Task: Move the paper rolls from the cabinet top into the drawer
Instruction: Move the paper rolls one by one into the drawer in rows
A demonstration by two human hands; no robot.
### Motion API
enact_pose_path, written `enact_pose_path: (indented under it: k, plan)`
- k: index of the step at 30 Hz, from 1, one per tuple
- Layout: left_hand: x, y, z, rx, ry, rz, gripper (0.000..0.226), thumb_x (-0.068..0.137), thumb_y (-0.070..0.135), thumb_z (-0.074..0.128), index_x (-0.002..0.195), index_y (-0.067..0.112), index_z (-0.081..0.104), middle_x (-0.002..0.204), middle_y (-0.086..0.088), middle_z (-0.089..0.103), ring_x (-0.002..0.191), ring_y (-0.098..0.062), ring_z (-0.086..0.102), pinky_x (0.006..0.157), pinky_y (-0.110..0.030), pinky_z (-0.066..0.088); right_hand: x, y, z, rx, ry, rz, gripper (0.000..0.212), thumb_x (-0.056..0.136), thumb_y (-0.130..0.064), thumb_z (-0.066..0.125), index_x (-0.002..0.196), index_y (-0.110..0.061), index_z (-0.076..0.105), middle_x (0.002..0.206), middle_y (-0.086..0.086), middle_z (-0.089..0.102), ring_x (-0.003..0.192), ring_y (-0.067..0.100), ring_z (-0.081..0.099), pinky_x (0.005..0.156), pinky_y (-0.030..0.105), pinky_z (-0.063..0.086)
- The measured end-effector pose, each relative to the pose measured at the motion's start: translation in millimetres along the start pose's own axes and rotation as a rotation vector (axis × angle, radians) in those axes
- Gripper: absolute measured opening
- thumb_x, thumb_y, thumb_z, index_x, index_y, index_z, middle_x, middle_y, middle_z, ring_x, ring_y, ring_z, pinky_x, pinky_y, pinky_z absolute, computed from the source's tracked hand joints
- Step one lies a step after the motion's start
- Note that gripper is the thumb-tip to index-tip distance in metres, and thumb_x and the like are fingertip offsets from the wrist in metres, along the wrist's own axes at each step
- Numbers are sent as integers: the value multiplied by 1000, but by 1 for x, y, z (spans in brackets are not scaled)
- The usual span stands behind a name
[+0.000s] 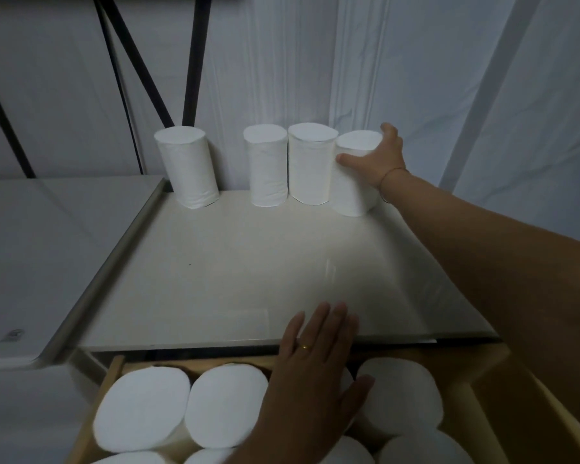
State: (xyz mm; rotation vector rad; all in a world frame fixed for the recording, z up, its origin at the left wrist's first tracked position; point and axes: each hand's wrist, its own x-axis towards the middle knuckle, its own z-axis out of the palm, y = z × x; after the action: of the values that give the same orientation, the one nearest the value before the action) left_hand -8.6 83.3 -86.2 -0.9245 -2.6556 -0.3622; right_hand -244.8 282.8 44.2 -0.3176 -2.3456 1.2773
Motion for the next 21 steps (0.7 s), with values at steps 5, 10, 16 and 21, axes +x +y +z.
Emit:
enact_pose_path:
  k: [5, 10, 16, 21]
  plan:
    - [-1, 0, -3, -15, -5, -4, 62, 91, 54, 39, 142, 20, 40, 150, 2, 37, 139, -18, 32, 109, -41, 22, -28, 2, -20, -9, -125, -27, 106, 64, -41, 80, 145, -15, 17, 146, 5, 25, 128, 23, 36, 102, 30, 32]
    - [-1, 2, -7, -31, -16, -17, 60, 93, 51, 35, 143, 19, 38, 150, 1, 37, 140, -19, 30, 110, -42, 19, -72, -1, -65, -108, -322, -77, 101, 59, -41, 83, 140, -16, 27, 135, 4, 39, 116, 23, 45, 91, 34, 45]
    - [-4, 7, -9, 32, -63, -50, 64, 93, 53, 28, 145, 16, 33, 152, -2, 33, 141, -23, 27, 116, -46, 16, -132, 5, -121, -160, -377, -126, 83, 58, -41, 83, 125, -24, 38, 123, -1, 43, 106, 18, 48, 76, 22, 41]
    - [-15, 20, -7, 19, -145, -35, 72, 90, 65, 9, 150, 24, 10, 159, 1, 7, 146, -19, -2, 118, -42, -5, -171, 8, -155, -201, -411, -161, 82, 60, -42, 82, 126, -26, 37, 120, -4, 44, 104, 14, 47, 72, 18, 41]
